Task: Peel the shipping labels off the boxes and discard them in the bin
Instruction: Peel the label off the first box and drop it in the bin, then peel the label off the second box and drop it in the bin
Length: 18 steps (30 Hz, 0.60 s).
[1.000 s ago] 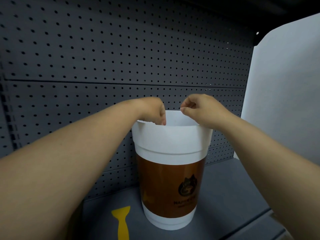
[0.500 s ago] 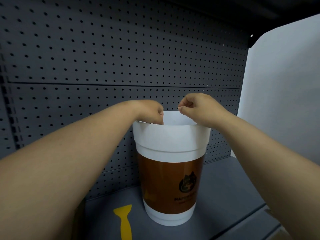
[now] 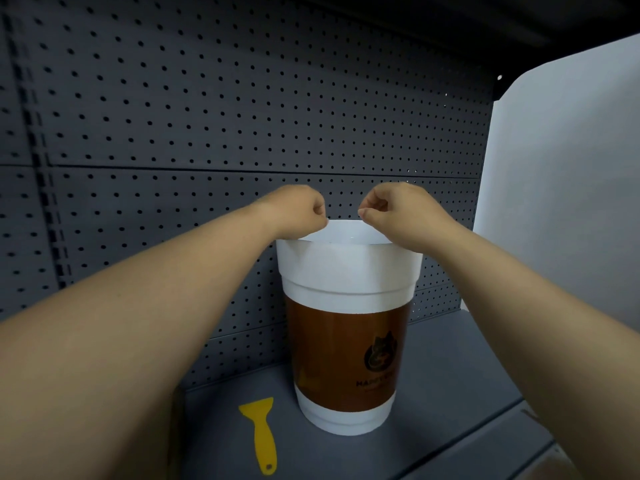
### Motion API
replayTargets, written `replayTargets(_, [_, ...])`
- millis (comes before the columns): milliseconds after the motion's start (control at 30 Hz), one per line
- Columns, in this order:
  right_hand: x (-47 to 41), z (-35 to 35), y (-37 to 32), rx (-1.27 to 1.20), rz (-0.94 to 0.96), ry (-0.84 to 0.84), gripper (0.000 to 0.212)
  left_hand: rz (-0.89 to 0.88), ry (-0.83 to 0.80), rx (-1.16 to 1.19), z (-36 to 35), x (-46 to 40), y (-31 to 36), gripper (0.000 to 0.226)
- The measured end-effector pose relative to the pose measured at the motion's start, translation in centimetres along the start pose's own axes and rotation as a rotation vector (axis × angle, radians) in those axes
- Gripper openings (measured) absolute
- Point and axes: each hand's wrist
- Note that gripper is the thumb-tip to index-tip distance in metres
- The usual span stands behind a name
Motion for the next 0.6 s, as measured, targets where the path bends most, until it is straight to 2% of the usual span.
replayTargets(267, [0.9, -3.9, -7.6, -0.052, 0.103, 0.032, 0.010, -0.051, 0.256, -0.229, 4.1, 6.6, -6.0, 0.029])
replayTargets(600, [6.8, -14.2, -25.1, -0.190, 0.192, -0.141, 0.011, 0.086, 0.265, -0.480, 11.9, 23.3, -18.7, 0.030])
Point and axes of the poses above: each hand's wrist, its own x-axis away from the middle knuckle, its own z-axis out of the back of the hand, y = z × x, and after that the axes turned 10 degrees about y, right-handed
